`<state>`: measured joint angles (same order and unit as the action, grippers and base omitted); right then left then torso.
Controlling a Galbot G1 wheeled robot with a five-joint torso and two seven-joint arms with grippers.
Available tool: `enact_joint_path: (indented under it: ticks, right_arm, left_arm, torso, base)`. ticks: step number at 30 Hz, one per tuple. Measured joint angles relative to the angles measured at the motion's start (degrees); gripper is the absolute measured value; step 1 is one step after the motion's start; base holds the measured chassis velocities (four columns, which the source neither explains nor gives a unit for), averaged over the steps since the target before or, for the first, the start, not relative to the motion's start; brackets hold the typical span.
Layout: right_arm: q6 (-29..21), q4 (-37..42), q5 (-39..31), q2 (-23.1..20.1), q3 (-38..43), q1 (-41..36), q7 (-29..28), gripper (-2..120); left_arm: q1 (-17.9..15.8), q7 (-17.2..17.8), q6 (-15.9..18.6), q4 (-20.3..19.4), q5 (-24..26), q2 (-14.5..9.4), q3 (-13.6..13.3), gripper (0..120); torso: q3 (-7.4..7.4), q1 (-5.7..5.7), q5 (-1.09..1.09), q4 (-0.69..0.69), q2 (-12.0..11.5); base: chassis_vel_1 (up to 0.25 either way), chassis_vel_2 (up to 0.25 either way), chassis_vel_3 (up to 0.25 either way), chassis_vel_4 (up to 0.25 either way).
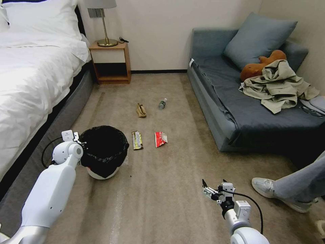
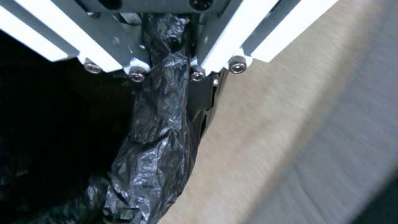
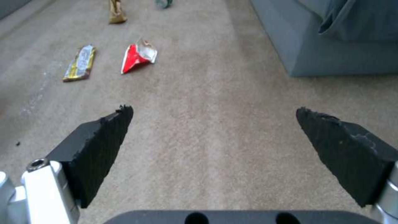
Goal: Pick up the trash bin, then pick up the garbage on the floor and place it into the trash bin.
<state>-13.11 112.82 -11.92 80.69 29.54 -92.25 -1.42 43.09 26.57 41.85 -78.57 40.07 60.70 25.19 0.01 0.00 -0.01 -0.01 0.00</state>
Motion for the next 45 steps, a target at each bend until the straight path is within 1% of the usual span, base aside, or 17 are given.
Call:
enact_joint_path:
  ticks: [1, 2, 3, 4, 6, 7, 8, 9, 10, 12, 13, 15, 18, 19, 23, 31, 45]
  right_arm:
    - [-0.2, 0.1, -0.3, 0.0, 0.0, 0.0, 0.0, 100]
    - [-0.2, 0.1, -0.3, 0.0, 0.0, 0.0, 0.0, 100]
    - [-0.6, 0.5, -1.0, 0.0, -0.1, -0.1, -0.1, 100]
    - [-0.6, 0.5, -1.0, 0.0, -0.1, -0.1, -0.1, 100]
    - [-0.8, 0.6, -1.5, 0.0, -0.3, 0.0, -0.1, 100]
    - [-0.8, 0.6, -1.6, 0.1, -0.3, 0.1, -0.1, 100]
    - [-0.8, 0.6, -1.6, 0.1, -0.3, 0.1, -0.1, 100]
    - [-0.5, 0.6, -1.6, 0.2, -0.4, 0.2, 0.0, 100]
    - [-0.5, 0.6, -1.6, 0.2, -0.4, 0.2, 0.0, 100]
    - [0.3, 0.2, -1.6, 0.3, -0.7, 0.4, 0.4, 100]
    - [0.3, 0.2, -1.6, 0.3, -0.7, 0.4, 0.4, 100]
    - [1.3, -0.3, -1.2, 0.6, -1.1, 0.7, 0.7, 100]
    - [1.6, -0.5, -1.0, 0.7, -1.2, 0.8, 0.8, 100]
    - [2.0, -0.7, -0.5, 0.8, -1.4, 0.9, 1.0, 100]
    - [3.2, -1.3, 0.2, 1.0, -1.4, 1.2, 1.5, 100]
    - [4.9, -2.3, 2.0, 1.4, -1.4, 1.2, 2.6, 100]
    - [5.3, -3.1, 3.3, 2.0, -1.6, 0.9, 2.7, 100]
  left_arm:
    - [0.4, -1.6, -1.3, -0.3, -5.0, -0.4, 0.1, 3]
    - [0.4, -1.6, -1.3, -0.3, -5.0, -0.4, 0.1, 3]
    - [1.1, -3.3, -3.2, -0.6, -10.2, -1.2, 0.2, 3]
    - [1.1, -3.3, -3.2, -0.6, -10.2, -1.2, 0.2, 3]
    - [2.5, -4.3, -3.9, -2.0, -11.8, -2.1, 0.5, 3]
    - [3.3, -4.5, -4.1, -2.9, -12.0, -2.5, 0.7, 2]
    - [3.3, -4.5, -4.1, -2.9, -12.0, -2.5, 0.7, 2]
    - [4.4, -4.6, -4.2, -4.0, -12.1, -2.9, 1.0, 2]
    - [4.4, -4.6, -4.2, -4.0, -12.1, -2.9, 1.0, 2]
    - [6.2, -4.8, -4.3, -6.0, -12.1, -3.5, 1.6, 2]
    - [6.2, -4.8, -4.3, -6.0, -12.1, -3.5, 1.6, 2]
    - [8.1, -4.8, -4.3, -8.7, -12.1, -4.2, 2.2, 2]
    - [8.8, -4.8, -4.3, -9.9, -12.0, -4.5, 2.4, 2]
    - [9.7, -4.8, -4.1, -11.6, -11.7, -4.9, 2.7, 2]
    - [10.5, -4.7, -4.0, -13.4, -11.4, -5.4, 3.2, 2]
    - [11.9, -4.5, -4.0, -14.8, -11.1, -5.4, 3.3, 2]
    - [12.0, -4.7, -4.8, -14.4, -11.3, -5.1, 3.1, 2]
  torso:
    - [0.0, 0.0, 0.0, 0.0, 0.0]
    - [0.0, 0.0, 0.0, 0.0, 0.0]
    - [0.0, 0.0, 0.0, 0.01, 0.0]
    - [0.0, 0.0, 0.0, 0.01, 0.0]
    - [-0.01, 0.0, 0.02, 0.02, 0.0]
    - [-0.01, 0.0, 0.0, 0.01, 0.0]
    - [-0.01, 0.0, 0.0, 0.01, 0.0]
    - [0.0, 0.0, -0.01, 0.0, 0.0]
    - [0.0, 0.0, -0.01, 0.0, 0.0]
    - [0.0, 0.0, 0.01, 0.01, 0.0]
    - [0.0, 0.0, 0.01, 0.01, 0.0]
    - [0.0, 0.0, 0.0, 0.01, 0.0]
    - [-0.01, 0.0, 0.01, 0.01, 0.0]
    - [-0.01, 0.0, 0.01, 0.01, 0.0]
    - [-0.01, 0.0, 0.01, 0.01, 0.0]
    - [-0.01, 0.0, 0.01, 0.01, 0.0]
    - [-0.01, 0.0, 0.0, 0.0, 0.0]
  base:
    - [0.0, 0.0, 0.0, 0.0]
    - [0.0, 0.0, 0.0, 0.0]
    - [0.0, 0.0, 0.0, 0.0]
    - [0.0, 0.0, 0.0, 0.0]
    - [0.0, 0.0, 0.0, 0.0]
    - [0.0, 0.0, 0.0, 0.0]
    - [0.0, 0.0, 0.0, 0.0]
    - [0.0, 0.0, 0.0, 0.0]
    - [0.0, 0.0, 0.0, 0.0]
    - [0.0, 0.0, 0.0, 0.0]
    - [0.0, 0.0, 0.0, 0.0]
    - [0.0, 0.0, 0.0, 0.0]
    - [0.0, 0.0, 0.0, 0.0]
    - [0.0, 0.0, 0.0, 0.0]
    - [0.0, 0.0, 0.0, 0.0]
    - [0.0, 0.0, 0.0, 0.0]
    - [0.0, 0.0, 0.0, 0.0]
